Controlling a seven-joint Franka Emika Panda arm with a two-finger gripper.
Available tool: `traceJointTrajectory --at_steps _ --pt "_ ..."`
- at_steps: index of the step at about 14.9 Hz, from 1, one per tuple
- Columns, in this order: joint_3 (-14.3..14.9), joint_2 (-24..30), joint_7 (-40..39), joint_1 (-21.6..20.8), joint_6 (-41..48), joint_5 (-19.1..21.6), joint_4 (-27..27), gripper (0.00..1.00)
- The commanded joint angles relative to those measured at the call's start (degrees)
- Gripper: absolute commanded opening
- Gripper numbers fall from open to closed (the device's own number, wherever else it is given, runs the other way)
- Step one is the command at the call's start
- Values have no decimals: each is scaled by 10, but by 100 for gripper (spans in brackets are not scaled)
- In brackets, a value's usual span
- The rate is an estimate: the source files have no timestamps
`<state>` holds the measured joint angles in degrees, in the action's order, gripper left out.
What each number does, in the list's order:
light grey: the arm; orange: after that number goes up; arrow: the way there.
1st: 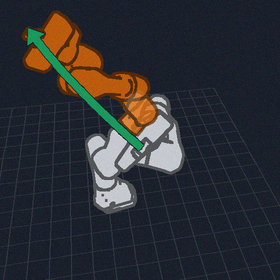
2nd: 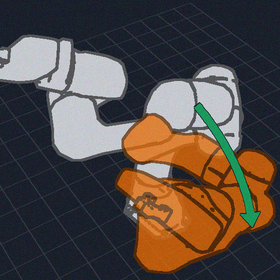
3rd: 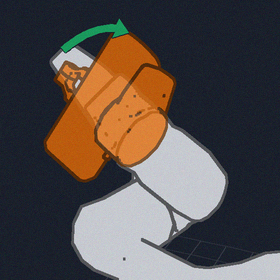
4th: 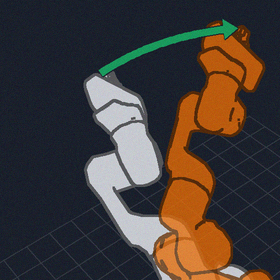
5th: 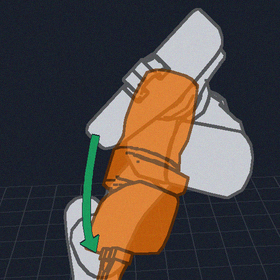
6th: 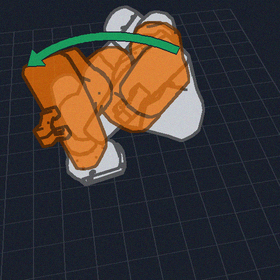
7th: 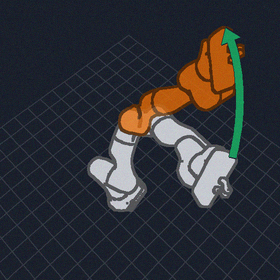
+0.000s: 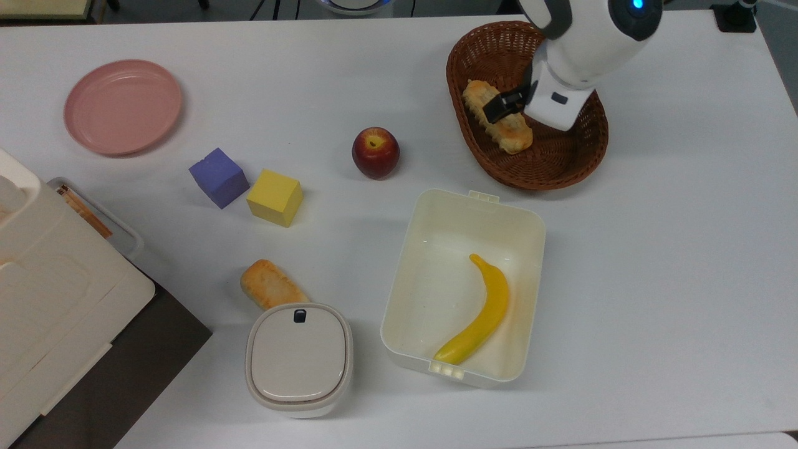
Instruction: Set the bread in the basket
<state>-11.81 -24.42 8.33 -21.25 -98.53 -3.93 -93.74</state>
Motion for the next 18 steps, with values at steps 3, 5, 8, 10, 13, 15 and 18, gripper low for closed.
traceJointTrajectory --at_steps 3,5,8,10,13,15,18 --pt "8 -15 30 -29 -15 -11 -7 79" --pt "9 -19 32 -28 -15 -14 -6 50" --pt "9 -18 32 -22 -14 -21 -4 0" --pt "12 -15 32 -21 -13 -21 -2 0" --pt "13 4 34 -15 -4 -15 8 0" --pt "14 14 33 -8 16 -15 20 0" --pt "14 18 27 5 35 -15 24 0"
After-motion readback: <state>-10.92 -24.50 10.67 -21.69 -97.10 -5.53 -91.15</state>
